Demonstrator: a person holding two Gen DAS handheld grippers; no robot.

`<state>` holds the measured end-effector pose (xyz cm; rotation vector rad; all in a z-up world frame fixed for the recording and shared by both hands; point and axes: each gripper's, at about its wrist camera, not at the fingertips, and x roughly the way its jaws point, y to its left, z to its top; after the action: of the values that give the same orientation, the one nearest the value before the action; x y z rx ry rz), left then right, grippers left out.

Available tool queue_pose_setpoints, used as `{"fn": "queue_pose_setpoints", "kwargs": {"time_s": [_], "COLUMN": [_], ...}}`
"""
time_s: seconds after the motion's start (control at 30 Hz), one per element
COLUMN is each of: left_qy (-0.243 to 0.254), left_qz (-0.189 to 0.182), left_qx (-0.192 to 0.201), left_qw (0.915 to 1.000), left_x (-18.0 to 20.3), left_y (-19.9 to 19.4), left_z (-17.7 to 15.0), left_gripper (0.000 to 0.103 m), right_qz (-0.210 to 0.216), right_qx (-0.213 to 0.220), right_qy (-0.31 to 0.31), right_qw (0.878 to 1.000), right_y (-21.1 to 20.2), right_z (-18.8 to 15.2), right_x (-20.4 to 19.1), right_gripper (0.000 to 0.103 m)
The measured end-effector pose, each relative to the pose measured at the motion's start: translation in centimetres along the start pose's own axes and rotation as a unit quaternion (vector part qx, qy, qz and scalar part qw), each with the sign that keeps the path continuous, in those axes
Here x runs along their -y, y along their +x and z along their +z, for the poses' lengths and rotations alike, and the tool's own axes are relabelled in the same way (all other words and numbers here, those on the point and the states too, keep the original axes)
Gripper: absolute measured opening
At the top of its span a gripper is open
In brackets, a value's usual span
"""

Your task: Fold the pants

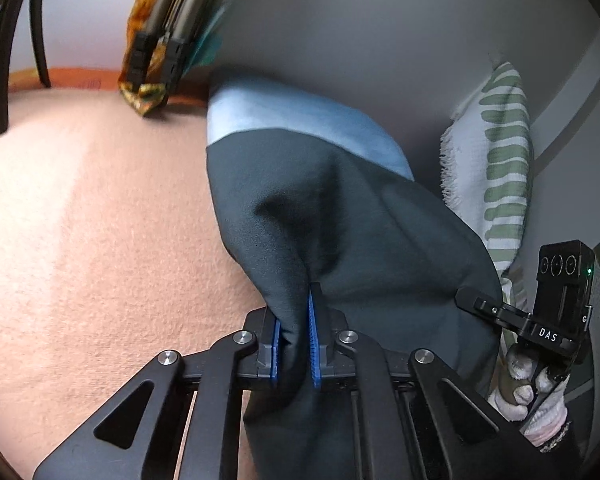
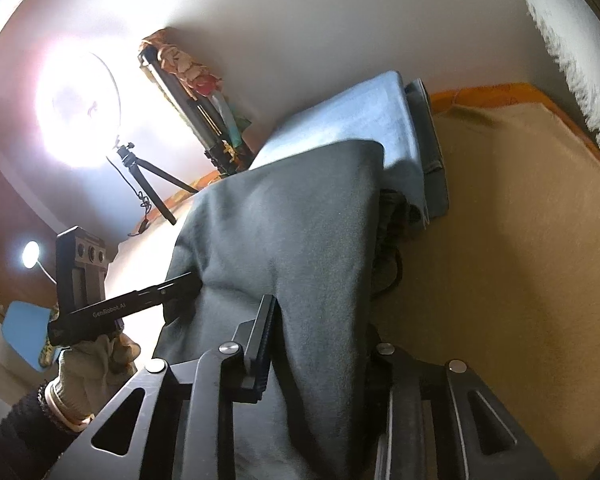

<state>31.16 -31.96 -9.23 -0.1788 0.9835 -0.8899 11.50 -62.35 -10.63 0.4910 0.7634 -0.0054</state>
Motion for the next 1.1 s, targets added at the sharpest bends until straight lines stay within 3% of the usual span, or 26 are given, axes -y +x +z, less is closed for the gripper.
{"fn": "queue_pose_setpoints", "kwargs": {"time_s": [0.7,1.1], "left_qy": [0.064,0.092], "left_qz": [-0.026,-0.025], "left_qx": [0.075,0.122], "left_qw": [0.9947,0.9879], "left_x": [3.9,5.4], "left_y": [-4.5,-5.3], "left_z": [3.0,10.1], "left_gripper": [0.008,0.008], "right_qz": [-0.024,-0.030], "right_qx": [0.074,0.125], "right_qy": [-0.054,-0.061], "right_qw": [0.996,0.990], "right_y": [-5.0,-5.7], "right_z": [1.5,7.2], "right_x": [-5.7,-7.5], "right_gripper": [0.024,0.024]}}
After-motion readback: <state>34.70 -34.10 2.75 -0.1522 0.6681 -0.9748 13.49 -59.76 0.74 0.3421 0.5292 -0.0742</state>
